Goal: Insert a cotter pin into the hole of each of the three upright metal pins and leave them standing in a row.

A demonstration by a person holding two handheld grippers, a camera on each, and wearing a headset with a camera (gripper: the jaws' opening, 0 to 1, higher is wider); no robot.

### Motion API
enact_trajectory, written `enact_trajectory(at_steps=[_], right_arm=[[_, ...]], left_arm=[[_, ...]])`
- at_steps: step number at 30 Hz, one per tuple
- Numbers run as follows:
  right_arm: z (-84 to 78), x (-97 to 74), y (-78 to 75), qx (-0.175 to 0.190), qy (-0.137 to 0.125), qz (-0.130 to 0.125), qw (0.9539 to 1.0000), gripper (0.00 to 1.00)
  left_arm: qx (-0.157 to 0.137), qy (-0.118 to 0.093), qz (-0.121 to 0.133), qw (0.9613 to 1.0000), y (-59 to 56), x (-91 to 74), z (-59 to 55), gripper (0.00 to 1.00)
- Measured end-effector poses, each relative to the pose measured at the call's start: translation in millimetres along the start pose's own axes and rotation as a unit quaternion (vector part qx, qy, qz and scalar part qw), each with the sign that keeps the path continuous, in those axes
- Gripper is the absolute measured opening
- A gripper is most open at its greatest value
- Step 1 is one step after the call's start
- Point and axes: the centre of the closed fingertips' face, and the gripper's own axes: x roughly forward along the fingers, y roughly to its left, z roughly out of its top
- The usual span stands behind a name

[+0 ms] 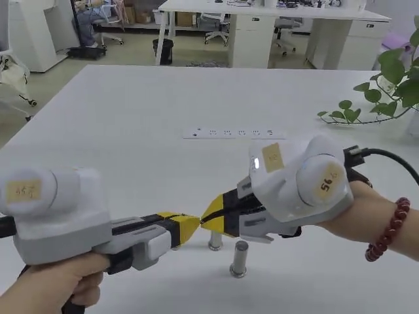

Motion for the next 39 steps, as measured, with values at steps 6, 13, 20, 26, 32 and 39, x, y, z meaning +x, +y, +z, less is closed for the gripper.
enact_trajectory(at_steps=[6, 13, 20, 26, 32, 39], right_arm=[[0.7, -0.2, 1.0, 0.005, -0.003, -0.002, 1.0, 0.03], [-0.4, 0.8, 0.8, 0.044, -0.007, -0.009, 0.999, 0.04], [-1.8, -1.5, -0.4, 0.119, -0.034, -0.01, 0.9923, 0.11], [-3.7, -9.1, -2.8, 0.215, -0.072, 0.006, 0.9741, 0.16], [-10.8, -13.8, 0.2, 0.273, -0.09, 0.031, 0.9572, 0.17], [-7.6, -14.3, 9.2, 0.281, -0.109, 0.062, 0.9513, 0.17]], left_arm=[[-0.015, -0.006, -0.005, 0.9999, -1.6, -1.0, -0.5, 0.01], [-0.033, -0.007, -0.002, 0.9994, -1.5, -0.2, -0.6, 0.01], [-0.027, -0.005, 0.0, 0.9996, 0.1, -1.5, -0.1, 0.01], [0.003, 0.005, -0.001, 1.0, 0.6, -3.0, -3.6, 0.0], [0.026, 0.003, -0.005, 0.9996, 2.2, -3.2, -2.2, 0.0], [0.084, 0.018, -0.031, 0.9958, -8.3, -2.5, -3.2, 0.0]])
